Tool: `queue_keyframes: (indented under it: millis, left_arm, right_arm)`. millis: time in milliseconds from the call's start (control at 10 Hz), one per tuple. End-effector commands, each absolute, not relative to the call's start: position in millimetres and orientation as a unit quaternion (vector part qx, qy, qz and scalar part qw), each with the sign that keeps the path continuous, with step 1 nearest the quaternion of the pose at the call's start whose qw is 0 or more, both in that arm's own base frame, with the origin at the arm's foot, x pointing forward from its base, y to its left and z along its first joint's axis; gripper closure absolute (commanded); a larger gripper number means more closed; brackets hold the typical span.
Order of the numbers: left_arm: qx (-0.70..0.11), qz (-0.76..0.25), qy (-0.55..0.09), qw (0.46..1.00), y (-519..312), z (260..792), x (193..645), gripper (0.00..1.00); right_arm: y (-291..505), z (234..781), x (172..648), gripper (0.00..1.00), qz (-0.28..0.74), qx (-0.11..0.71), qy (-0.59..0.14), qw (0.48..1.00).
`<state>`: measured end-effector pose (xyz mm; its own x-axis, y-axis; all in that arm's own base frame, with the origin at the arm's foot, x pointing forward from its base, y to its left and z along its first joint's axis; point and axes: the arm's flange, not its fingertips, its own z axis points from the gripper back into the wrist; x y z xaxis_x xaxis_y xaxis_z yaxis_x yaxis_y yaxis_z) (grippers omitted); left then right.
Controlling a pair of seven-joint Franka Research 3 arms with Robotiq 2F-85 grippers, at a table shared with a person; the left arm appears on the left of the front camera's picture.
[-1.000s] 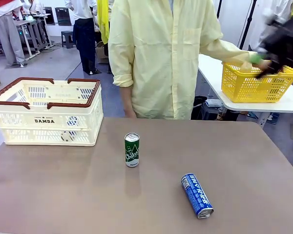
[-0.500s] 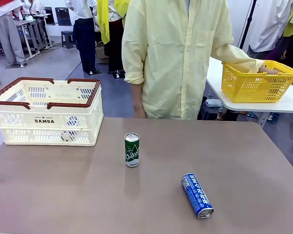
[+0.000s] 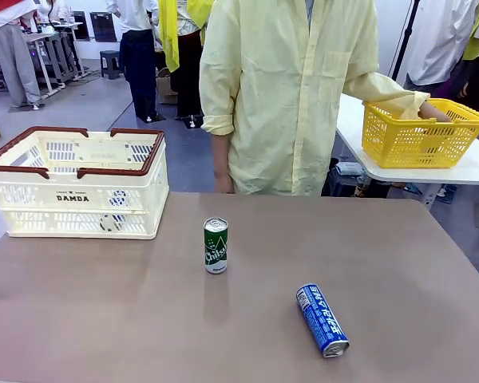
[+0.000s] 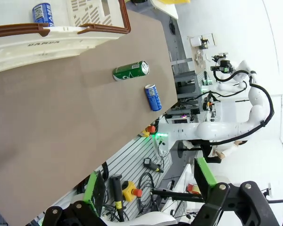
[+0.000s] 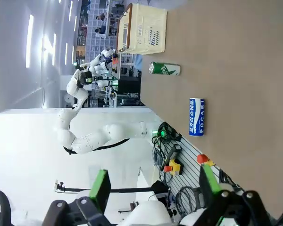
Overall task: Place the drinks into the Shopping basket.
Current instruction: Pick up one drink and place it into the Shopping basket.
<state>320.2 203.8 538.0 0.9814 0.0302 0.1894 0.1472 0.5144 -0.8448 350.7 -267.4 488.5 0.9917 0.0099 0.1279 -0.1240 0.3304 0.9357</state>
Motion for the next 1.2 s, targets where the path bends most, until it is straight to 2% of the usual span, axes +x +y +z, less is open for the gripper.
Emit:
queue_keyframes:
  millis: [0, 200, 300, 500, 700, 900, 1100]
  left_arm:
    - [-0.487, -0.031, -0.087, 0.868, 202.7, 538.8, 318.7, 0.00]
    - [-0.492, -0.034, -0.090, 0.865, 203.8, 538.0, 320.2, 0.00]
    - [-0.528, -0.002, -0.102, 0.843, 182.0, 567.3, 306.3, 0.00]
    - [-0.411, -0.003, -0.022, 0.911, 79.3, 616.1, 301.1, 0.00]
    - [-0.270, 0.074, 0.008, 0.960, -24.4, 629.6, 321.4, 0.00]
    - [-0.191, 0.130, -0.028, 0.973, -135.2, 613.1, 364.4, 0.00]
    - [-0.131, 0.091, -0.020, 0.987, -216.1, 575.7, 397.0, 0.00]
  right_arm:
    - [-269.1, 488.3, 346.5, 0.00, 0.037, 0.572, -0.039, 0.819]
    - [-269.1, 488.3, 346.5, 0.00, 0.037, 0.572, -0.039, 0.819]
    - [-269.1, 488.3, 346.5, 0.00, 0.037, 0.572, -0.039, 0.819]
    - [-269.1, 488.3, 346.5, 0.00, 0.037, 0.572, -0.039, 0.819]
    - [-269.1, 488.3, 346.5, 0.00, 0.037, 0.572, -0.039, 0.819]
    - [-269.1, 488.3, 346.5, 0.00, 0.037, 0.572, -0.039, 0.819]
    - [-269.1, 488.3, 346.5, 0.00, 0.037, 0.572, -0.039, 0.819]
